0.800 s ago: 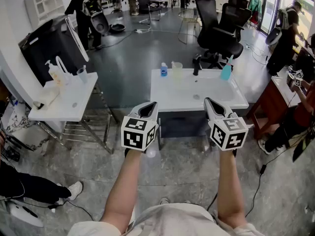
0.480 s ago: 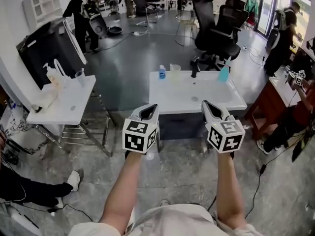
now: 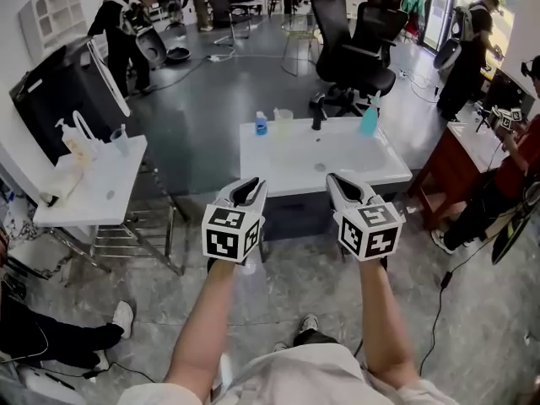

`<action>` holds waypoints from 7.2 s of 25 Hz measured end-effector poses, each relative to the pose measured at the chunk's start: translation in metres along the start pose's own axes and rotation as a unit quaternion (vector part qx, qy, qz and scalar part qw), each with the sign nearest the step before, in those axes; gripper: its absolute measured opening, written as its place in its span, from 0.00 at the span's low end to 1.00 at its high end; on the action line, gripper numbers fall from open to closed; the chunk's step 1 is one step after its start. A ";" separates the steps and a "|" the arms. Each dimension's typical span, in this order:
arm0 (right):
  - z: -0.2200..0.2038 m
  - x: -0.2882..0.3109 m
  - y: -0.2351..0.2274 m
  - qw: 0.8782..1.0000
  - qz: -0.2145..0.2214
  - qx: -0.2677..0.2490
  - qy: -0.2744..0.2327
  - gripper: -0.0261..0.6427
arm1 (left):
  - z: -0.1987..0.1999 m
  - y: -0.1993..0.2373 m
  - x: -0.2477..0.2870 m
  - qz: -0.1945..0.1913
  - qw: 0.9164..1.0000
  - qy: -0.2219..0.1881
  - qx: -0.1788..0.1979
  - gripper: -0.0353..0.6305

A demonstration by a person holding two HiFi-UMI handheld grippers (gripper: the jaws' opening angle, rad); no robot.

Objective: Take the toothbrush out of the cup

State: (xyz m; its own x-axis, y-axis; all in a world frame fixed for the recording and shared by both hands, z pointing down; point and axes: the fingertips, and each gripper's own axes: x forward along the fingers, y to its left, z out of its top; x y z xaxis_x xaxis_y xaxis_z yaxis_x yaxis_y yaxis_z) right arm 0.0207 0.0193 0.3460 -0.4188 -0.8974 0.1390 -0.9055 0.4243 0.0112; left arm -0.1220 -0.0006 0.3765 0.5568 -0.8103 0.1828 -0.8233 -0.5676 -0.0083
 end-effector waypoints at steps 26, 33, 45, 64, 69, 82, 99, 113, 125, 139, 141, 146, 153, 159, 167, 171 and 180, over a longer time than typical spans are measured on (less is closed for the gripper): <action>-0.006 0.133 -0.132 0.999 0.039 0.022 0.001 0.04 | 0.015 0.041 0.177 0.024 1.000 0.002 -0.019 0.29; -0.007 0.174 -0.167 0.998 0.058 0.026 0.006 0.04 | 0.017 0.055 0.222 0.041 0.999 0.009 -0.028 0.31; -0.003 0.218 -0.204 0.996 0.084 0.021 0.005 0.04 | 0.023 0.071 0.270 0.062 0.997 0.008 -0.038 0.37; -0.004 0.252 -0.221 0.995 0.098 0.016 0.004 0.04 | 0.004 0.097 0.308 0.080 0.996 0.019 -0.038 0.39; -0.003 0.273 -0.226 0.996 0.085 0.015 0.002 0.04 | -0.006 0.114 0.330 0.071 0.996 0.024 -0.038 0.39; 0.001 0.327 -0.233 0.999 0.047 0.006 0.009 0.04 | -0.044 0.163 0.389 0.032 0.997 0.043 -0.052 0.39; -0.012 0.376 -0.244 0.999 0.015 0.007 0.034 0.04 | -0.076 0.189 0.432 -0.009 0.997 0.063 -0.053 0.28; -0.024 0.390 -0.247 0.999 0.003 0.019 0.044 0.04 | -0.069 0.189 0.444 -0.032 0.998 0.052 -0.033 0.19; -0.022 0.390 -0.250 0.999 -0.003 0.020 0.045 0.04 | -0.055 0.191 0.449 -0.042 0.998 0.044 -0.024 0.13; -0.025 0.382 -0.250 0.999 0.003 0.024 0.045 0.04 | -0.025 0.191 0.442 -0.033 0.999 0.021 -0.013 0.12; -0.025 0.381 -0.250 0.999 0.004 0.025 0.045 0.04 | -0.021 0.191 0.440 -0.030 0.999 0.017 -0.012 0.12; -0.025 0.376 -0.248 0.999 0.011 0.026 0.043 0.04 | -0.009 0.188 0.436 -0.023 1.000 0.007 -0.007 0.12; -0.022 0.372 -0.245 0.999 0.021 0.026 0.038 0.04 | 0.012 0.188 0.429 -0.012 1.000 -0.009 0.007 0.12; -0.014 0.367 -0.248 0.999 0.028 0.025 0.031 0.04 | 0.035 0.186 0.424 0.000 1.000 -0.026 0.016 0.12; -0.004 0.360 -0.243 0.999 0.037 0.022 0.020 0.04 | 0.065 0.181 0.410 0.007 0.998 -0.050 0.034 0.12; -0.001 0.355 -0.239 0.999 0.041 0.020 0.016 0.04 | 0.076 0.182 0.400 0.016 0.997 -0.058 0.038 0.12; 0.008 0.342 -0.227 0.999 0.052 0.014 0.002 0.04 | 0.094 0.175 0.372 0.033 0.995 -0.080 0.047 0.12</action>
State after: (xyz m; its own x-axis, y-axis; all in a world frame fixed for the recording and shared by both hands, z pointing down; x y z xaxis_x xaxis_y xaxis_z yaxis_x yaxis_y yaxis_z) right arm 0.0828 -0.3847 0.3830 -0.5097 -0.8487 0.1410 -0.8592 0.5107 -0.0319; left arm -0.0488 -0.4156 0.3512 0.5192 -0.8544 0.0195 -0.8484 -0.5181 -0.1085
